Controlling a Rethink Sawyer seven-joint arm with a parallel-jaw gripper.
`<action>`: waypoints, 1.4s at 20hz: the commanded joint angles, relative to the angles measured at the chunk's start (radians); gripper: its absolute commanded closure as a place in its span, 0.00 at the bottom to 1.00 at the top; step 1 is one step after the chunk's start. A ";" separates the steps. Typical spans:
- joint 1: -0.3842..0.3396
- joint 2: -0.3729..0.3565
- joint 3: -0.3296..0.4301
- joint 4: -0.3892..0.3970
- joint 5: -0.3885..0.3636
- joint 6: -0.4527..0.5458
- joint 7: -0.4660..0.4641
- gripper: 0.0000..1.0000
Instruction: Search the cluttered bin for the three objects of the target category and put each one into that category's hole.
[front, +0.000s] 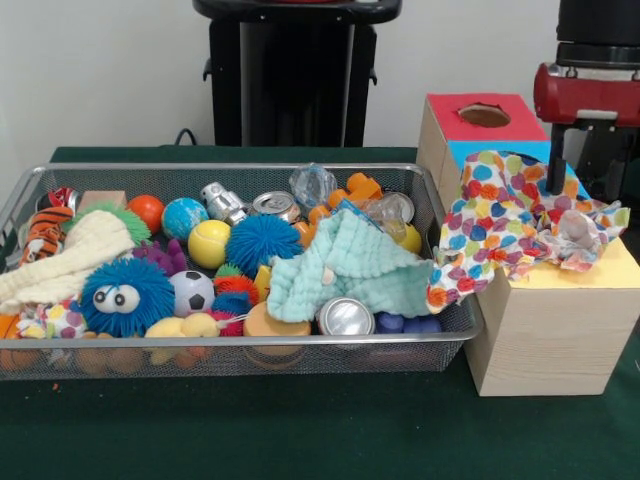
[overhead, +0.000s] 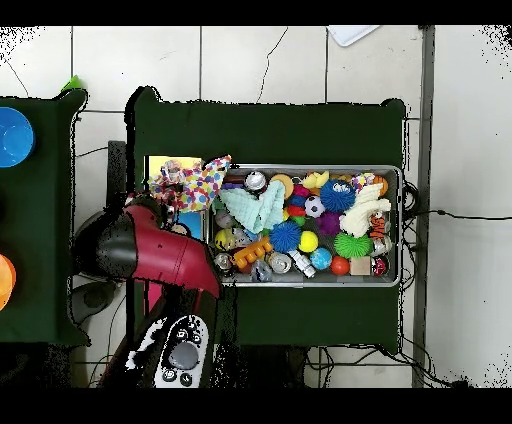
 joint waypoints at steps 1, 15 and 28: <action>0.007 -0.007 0.034 0.063 -0.020 0.139 0.212 0.00; -0.086 -0.117 0.009 0.054 -0.121 0.298 0.075 0.00; -0.236 -0.160 0.088 0.032 -0.240 0.334 -0.013 0.00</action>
